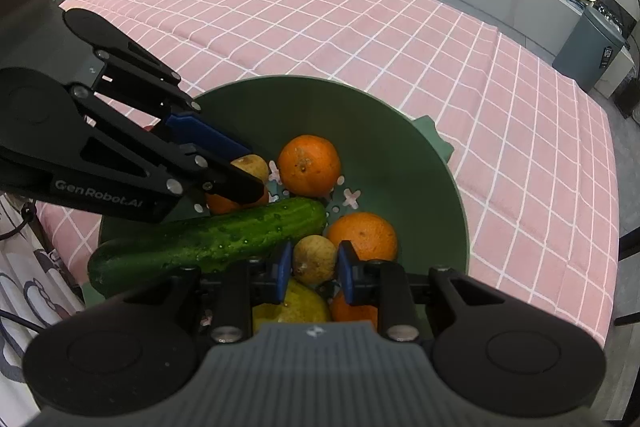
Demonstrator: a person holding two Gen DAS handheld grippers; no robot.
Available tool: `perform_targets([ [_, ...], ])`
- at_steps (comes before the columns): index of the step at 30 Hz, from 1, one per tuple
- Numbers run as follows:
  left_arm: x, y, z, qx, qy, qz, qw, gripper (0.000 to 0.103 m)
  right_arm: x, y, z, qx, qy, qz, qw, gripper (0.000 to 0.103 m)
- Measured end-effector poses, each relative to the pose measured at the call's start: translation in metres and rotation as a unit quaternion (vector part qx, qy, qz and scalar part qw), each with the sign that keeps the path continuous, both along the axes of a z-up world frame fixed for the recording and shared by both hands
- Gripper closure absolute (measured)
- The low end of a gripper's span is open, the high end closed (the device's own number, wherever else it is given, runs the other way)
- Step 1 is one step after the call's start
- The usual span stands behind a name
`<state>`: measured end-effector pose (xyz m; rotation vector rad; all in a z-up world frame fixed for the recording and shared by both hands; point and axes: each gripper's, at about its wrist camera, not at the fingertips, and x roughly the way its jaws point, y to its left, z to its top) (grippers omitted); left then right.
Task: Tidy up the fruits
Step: 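Carry the yellow fruit into the colander with the left tool while the right tool drops its fruit there, then grasp the red tomato with the left tool while the right tool grasps the last yellow fruit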
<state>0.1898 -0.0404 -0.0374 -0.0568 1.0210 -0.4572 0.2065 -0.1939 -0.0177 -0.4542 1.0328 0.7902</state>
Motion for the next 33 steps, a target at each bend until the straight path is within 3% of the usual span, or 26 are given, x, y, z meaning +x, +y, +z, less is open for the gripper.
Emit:
perform_targets([
  [6,-0.004,0.003,0.007,-0.001,-0.005,0.007,1.0,0.078,-0.005,0.0,0.011,0.002,-0.011,-0.001,1.0,0.077],
  [10,-0.015,0.009,0.025,-0.006,-0.031,0.005,0.9995,0.071,-0.011,-0.001,0.025,0.008,-0.032,-0.011,0.999,0.065],
  [21,-0.045,0.061,0.07,0.036,-0.087,0.015,0.9954,0.071,-0.038,0.021,0.065,0.053,-0.093,0.021,0.994,0.061],
  [28,-0.059,0.08,0.045,0.074,-0.066,0.009,0.995,0.071,-0.052,0.065,0.063,0.027,-0.125,0.098,0.987,0.063],
  [33,-0.064,0.083,0.018,0.076,-0.052,-0.005,0.9957,0.071,-0.058,0.093,0.052,-0.001,-0.135,0.164,0.977,0.063],
])
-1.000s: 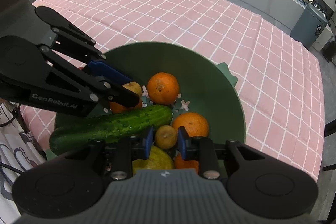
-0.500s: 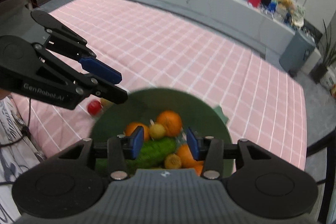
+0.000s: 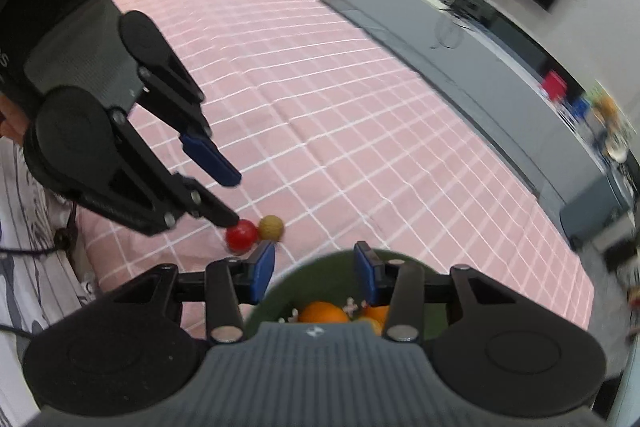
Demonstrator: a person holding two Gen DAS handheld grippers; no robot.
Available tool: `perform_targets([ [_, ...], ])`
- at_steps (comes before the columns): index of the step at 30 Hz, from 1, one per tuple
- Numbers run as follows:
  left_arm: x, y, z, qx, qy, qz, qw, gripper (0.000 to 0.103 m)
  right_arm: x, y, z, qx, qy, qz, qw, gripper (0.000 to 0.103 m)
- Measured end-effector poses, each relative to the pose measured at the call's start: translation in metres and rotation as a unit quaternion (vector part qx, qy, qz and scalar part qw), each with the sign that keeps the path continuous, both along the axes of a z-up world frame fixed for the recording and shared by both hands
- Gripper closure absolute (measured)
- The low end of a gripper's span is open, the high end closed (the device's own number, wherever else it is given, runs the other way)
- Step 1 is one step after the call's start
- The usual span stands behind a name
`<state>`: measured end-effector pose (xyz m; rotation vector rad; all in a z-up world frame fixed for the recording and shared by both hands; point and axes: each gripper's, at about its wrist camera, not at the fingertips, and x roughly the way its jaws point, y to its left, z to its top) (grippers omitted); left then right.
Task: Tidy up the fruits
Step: 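Grasp the red tomato with the left tool while the right tool grasps the last yellow fruit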
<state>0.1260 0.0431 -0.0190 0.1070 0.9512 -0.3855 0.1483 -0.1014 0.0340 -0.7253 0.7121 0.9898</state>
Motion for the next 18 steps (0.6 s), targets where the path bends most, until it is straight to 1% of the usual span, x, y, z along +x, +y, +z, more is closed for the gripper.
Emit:
perform_targets([
  [5,0.0,0.007,-0.022,-0.013,0.007,0.004,0.9999,0.07,0.002,0.02,-0.011,-0.029,0.0,0.035,0.999,0.066],
  [6,0.0,0.009,-0.025,-0.015,0.01,0.006,0.9998,0.07,0.003,0.024,-0.013,-0.036,-0.001,0.043,0.998,0.067],
  [7,0.0,0.01,-0.029,-0.015,0.013,0.008,0.9998,0.066,0.003,0.027,-0.016,-0.042,-0.001,0.048,0.998,0.067],
  [11,0.003,0.011,-0.04,-0.007,0.022,0.014,0.9996,0.061,0.005,0.037,-0.023,-0.063,0.0,0.064,0.996,0.067],
  [18,0.011,0.008,-0.05,-0.004,0.029,0.01,0.9995,0.06,0.013,0.049,-0.038,-0.095,0.014,0.094,0.991,0.067],
])
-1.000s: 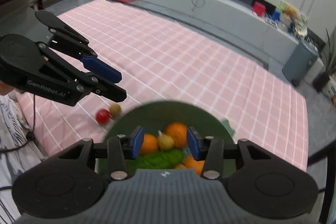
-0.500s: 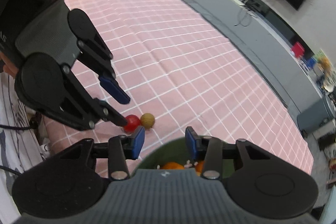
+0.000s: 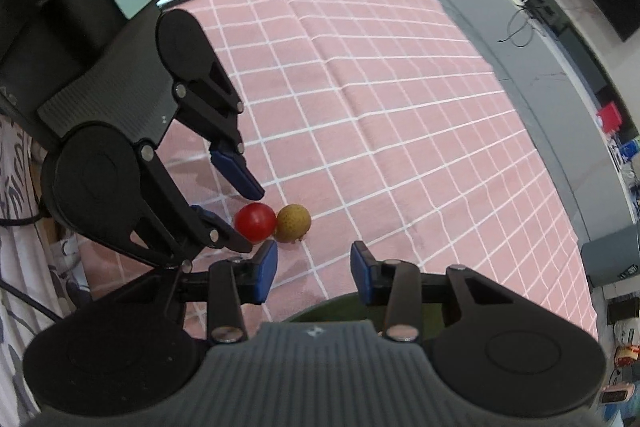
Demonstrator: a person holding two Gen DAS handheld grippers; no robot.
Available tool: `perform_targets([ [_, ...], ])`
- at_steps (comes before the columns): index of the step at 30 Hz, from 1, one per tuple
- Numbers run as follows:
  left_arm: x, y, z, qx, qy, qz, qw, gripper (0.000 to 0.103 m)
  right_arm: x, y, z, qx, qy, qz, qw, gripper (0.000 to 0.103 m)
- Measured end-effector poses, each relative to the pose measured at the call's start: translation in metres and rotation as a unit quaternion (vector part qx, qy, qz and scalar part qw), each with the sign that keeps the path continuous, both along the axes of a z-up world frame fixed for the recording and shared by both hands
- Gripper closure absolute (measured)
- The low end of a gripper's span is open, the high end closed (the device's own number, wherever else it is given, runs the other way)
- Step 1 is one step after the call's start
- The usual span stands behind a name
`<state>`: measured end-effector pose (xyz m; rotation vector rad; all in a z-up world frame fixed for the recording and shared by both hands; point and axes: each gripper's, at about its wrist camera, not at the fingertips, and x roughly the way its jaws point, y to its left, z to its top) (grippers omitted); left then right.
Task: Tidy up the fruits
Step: 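Grasp the red tomato with the left tool while the right tool grasps the last yellow fruit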
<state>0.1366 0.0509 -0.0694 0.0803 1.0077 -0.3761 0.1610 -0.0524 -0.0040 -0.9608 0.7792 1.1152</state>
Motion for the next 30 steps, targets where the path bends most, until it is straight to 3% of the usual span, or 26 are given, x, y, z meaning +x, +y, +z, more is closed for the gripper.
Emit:
perform_targets([
  [11,0.005,0.007,-0.001,-0.009,0.004,0.012,0.9999,0.071,0.008,0.015,-0.006,-0.026,0.016,0.02,0.999,0.067],
  [22,-0.002,0.06,0.015,-0.06,0.006,0.118,0.9912,0.071,0.008,0.041,-0.026,-0.053,0.037,0.019,0.998,0.07],
  [24,-0.002,0.063,0.016,-0.067,0.009,0.128,0.9895,0.071,0.009,0.045,-0.032,-0.061,0.044,0.015,0.997,0.075],
  [30,-0.001,0.068,0.015,-0.074,0.01,0.141,0.9872,0.071,0.013,0.054,-0.039,-0.069,0.05,0.007,0.996,0.075],
])
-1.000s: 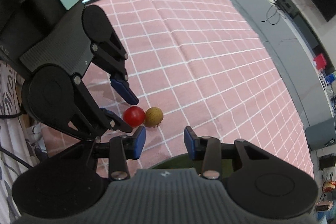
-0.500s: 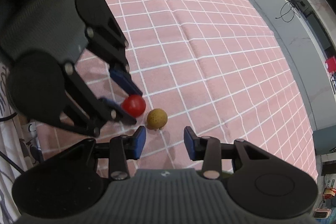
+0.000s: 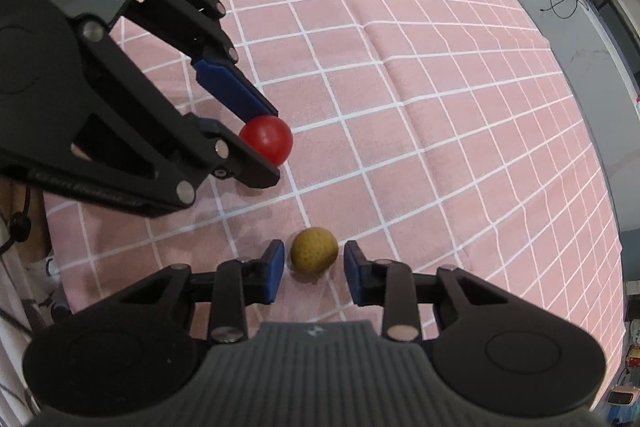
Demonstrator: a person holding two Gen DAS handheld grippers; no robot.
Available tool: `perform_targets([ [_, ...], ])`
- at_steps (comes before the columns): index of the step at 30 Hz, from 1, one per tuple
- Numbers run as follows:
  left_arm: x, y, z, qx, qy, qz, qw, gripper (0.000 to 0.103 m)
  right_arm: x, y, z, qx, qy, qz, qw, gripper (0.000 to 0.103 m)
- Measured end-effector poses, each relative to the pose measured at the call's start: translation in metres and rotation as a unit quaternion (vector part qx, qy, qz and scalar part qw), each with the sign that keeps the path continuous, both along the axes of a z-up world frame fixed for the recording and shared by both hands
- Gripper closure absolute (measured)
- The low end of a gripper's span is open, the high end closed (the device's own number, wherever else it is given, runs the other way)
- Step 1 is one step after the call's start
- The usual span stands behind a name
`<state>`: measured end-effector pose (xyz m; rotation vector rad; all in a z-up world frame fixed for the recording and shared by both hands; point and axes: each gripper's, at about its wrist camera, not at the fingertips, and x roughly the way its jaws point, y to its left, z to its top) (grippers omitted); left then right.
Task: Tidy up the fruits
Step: 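Grasp the red tomato with the left tool while the right tool grasps the last yellow fruit, then lower the tomato into the colander with the left tool while the right tool lowers its yellow fruit there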
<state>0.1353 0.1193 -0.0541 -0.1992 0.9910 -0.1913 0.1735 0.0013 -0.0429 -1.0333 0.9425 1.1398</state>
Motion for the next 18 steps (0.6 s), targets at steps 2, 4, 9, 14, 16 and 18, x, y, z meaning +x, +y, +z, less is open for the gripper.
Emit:
perform_targets([
  [2,0.001,0.001,-0.002,-0.006,0.002,0.003,1.0,0.071,0.001,0.003,-0.002,-0.003,0.001,-0.003,1.0,0.076],
  [4,-0.003,0.005,-0.001,-0.006,0.0,0.006,1.0,0.071,0.001,0.005,-0.003,-0.002,0.003,-0.006,1.0,0.08],
  [9,-0.006,0.004,0.0,-0.009,-0.003,0.009,0.9999,0.071,0.001,0.006,-0.003,-0.004,0.001,-0.014,1.0,0.081],
  [14,-0.01,0.003,0.001,-0.006,-0.01,0.013,0.9998,0.071,-0.003,0.004,0.002,0.007,-0.01,-0.022,1.0,0.081],
  [16,-0.014,0.001,0.003,-0.005,-0.016,0.018,0.9997,0.071,-0.007,0.0,0.01,0.021,-0.012,-0.029,0.999,0.081],
  [18,-0.019,-0.001,0.007,-0.004,-0.024,0.022,0.9995,0.071,-0.011,-0.005,0.018,0.034,-0.015,-0.036,0.999,0.081],
])
